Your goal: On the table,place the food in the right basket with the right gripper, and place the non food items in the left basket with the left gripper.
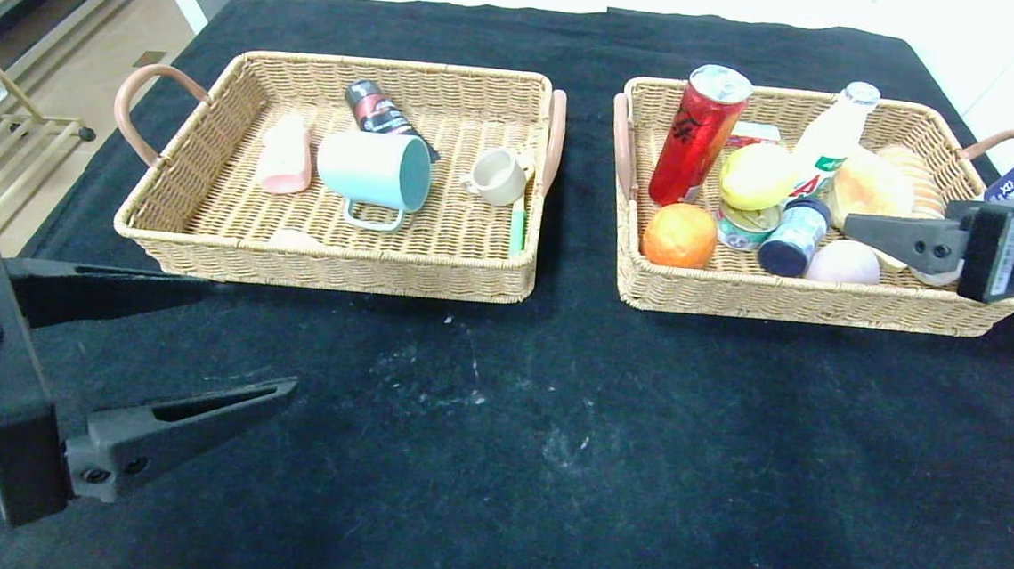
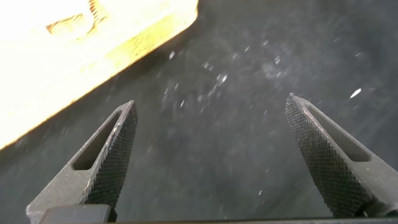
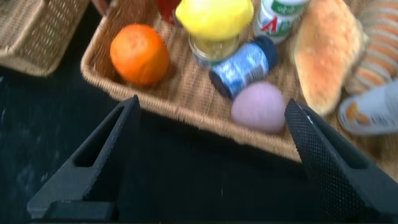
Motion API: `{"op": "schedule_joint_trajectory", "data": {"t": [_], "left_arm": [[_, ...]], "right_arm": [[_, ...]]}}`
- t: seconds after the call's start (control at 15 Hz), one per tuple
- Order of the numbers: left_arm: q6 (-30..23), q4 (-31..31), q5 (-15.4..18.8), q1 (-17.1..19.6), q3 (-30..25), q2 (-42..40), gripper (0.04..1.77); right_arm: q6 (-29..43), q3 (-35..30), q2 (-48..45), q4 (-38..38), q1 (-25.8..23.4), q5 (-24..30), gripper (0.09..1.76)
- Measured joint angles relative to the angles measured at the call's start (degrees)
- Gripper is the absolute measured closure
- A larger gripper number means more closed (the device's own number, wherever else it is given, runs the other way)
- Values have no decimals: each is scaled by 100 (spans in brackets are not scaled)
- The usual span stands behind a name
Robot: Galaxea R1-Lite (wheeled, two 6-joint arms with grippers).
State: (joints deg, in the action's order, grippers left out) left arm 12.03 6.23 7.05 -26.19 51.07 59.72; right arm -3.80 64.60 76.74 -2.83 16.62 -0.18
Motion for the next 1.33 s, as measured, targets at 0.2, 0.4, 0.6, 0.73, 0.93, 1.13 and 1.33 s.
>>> {"op": "schedule_joint_trajectory", "data": {"t": [0.2, 0.4, 0.6, 0.73, 0.93, 1.13, 1.33], "left_arm": [[1, 5, -116, 196, -333, -385, 9], [1, 2, -212, 456, -663, -903, 9], [-16, 306, -245, 662, -923, -1675, 9], [-29, 707, -223, 941, -959, -2194, 9], [-40, 1072, -204, 1459, -1008, -2975, 9], [-40, 1603, -151, 1905, -1011, -3704, 9], [-313, 2003, -239, 2093, -947, -4157, 9]], "right_arm": [[-11, -506, -824, 500, 35, -22, 15], [-7, -848, -1685, 996, 44, -116, 15], [0, -1201, -2625, 1402, -107, -373, 15], [12, -1349, -3259, 1804, -488, -406, 15], [39, -1474, -4144, 2369, -1086, -406, 15], [43, -1535, -5037, 3077, -1527, -183, 15], [50, -1629, -5927, 3774, -1752, 126, 15]]}}
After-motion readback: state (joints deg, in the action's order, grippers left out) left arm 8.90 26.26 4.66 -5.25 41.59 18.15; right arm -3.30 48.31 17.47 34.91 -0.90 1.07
